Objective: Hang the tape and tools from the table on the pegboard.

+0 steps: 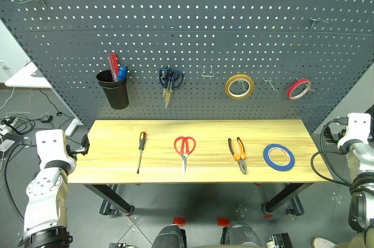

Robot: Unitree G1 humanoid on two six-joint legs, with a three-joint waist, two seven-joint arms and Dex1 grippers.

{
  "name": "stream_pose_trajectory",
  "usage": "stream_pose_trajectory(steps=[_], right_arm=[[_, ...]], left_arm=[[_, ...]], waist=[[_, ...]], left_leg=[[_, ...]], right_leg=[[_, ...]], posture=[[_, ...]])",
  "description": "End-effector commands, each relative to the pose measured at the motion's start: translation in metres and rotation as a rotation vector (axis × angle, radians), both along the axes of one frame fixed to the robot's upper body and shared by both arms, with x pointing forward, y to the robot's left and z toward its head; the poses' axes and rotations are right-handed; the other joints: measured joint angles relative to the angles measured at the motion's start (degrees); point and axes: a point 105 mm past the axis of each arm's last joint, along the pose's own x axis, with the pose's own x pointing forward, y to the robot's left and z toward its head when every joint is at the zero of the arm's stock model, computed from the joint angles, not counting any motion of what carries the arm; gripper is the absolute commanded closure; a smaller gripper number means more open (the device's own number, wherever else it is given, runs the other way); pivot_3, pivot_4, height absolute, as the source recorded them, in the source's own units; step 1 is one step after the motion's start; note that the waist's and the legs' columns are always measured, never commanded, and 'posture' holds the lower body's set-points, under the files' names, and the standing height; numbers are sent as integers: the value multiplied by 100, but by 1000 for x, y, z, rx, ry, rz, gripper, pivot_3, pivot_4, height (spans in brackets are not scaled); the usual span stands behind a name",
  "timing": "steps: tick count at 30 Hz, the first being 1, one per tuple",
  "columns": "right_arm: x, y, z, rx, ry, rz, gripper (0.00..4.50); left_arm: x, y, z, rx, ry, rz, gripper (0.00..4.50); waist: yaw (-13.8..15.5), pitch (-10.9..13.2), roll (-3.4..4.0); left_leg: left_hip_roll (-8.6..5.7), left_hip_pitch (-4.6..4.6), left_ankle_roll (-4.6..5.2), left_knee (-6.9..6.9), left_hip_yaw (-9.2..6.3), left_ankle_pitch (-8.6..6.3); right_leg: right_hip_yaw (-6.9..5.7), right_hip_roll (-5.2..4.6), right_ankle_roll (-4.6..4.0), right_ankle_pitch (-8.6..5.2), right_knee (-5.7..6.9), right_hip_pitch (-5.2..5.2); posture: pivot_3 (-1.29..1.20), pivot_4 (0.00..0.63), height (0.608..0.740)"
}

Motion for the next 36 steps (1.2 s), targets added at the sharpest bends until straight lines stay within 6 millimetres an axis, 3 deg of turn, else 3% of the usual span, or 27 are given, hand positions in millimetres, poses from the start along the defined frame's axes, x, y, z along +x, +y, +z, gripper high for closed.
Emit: stream_pose_trajectory(steps=[1, 7, 9, 14, 19, 21, 29, 30, 36], right_arm=[[8, 1, 16, -15, -62, 10, 0], [13, 14, 13, -39, -43, 86, 0], [16, 27, 9, -65, -22, 178, 0], [17, 64, -5, -112, 39, 397, 0], [7, 95, -16, -118, 120, 534, 0], [3, 103, -13, -115, 132, 543, 0], [-25, 127, -11, -69, 303, 594, 0], [-28, 130, -14, -47, 340, 609, 0], [-25, 145, -18, 11, 439, 657, 0]], left_arm=[[4, -1, 18, 60, -53, -24, 36], [-2, 3, 12, 72, -24, 7, 36], [-6, 3, 8, 41, -29, 14, 36], [-3, -22, 14, 6, -55, -124, 36], [10, -61, 20, -18, -29, -314, 36], [16, -77, 21, -5, 6, -390, 36], [44, -157, 34, 46, 55, -785, 36], [47, -175, 36, 57, 46, -867, 36], [37, -240, 40, 67, 41, -1274, 36]], waist=[[5, 0, 0], [4, 0, 0], [-5, 0, 0], [0, -1, -2], [30, 6, 9], [31, 29, 18], [16, 562, 65], [16, 640, 59], [-17, 970, 25]], left_leg=[[0, 0, 0, 0, 0, 0], [0, 0, 0, 0, 0, 0], [0, 1, 1, 0, 0, 0], [1, 0, 1, 2, 0, -1], [0, -4, -24, 6, -3, -18], [0, -2, -26, 8, -3, -20], [5, -4, -4, 12, 19, -9], [5, -8, 13, 8, 31, -7], [14, -15, 44, 12, 74, -32]], right_leg=[[0, 0, 0, 0, 0, 0], [0, 0, 0, 0, 0, 0], [1, 0, 0, 0, 0, 0], [2, 0, 0, 0, 1, 0], [1, -1, 1, 0, 1, -1], [3, -1, 1, 0, 2, -1], [34, 2, 9, 6, 7, -15], [43, 2, 9, 6, 4, -23], [57, 3, -18, 23, -3, -29]], posture=[[-121, 0, 740], [-116, 0, 740], [-117, 0, 740], [-137, 0, 740], [-169, 32, 740], [-199, 86, 740], [-263, 211, 740], [-275, 231, 740], [-296, 285, 740]])
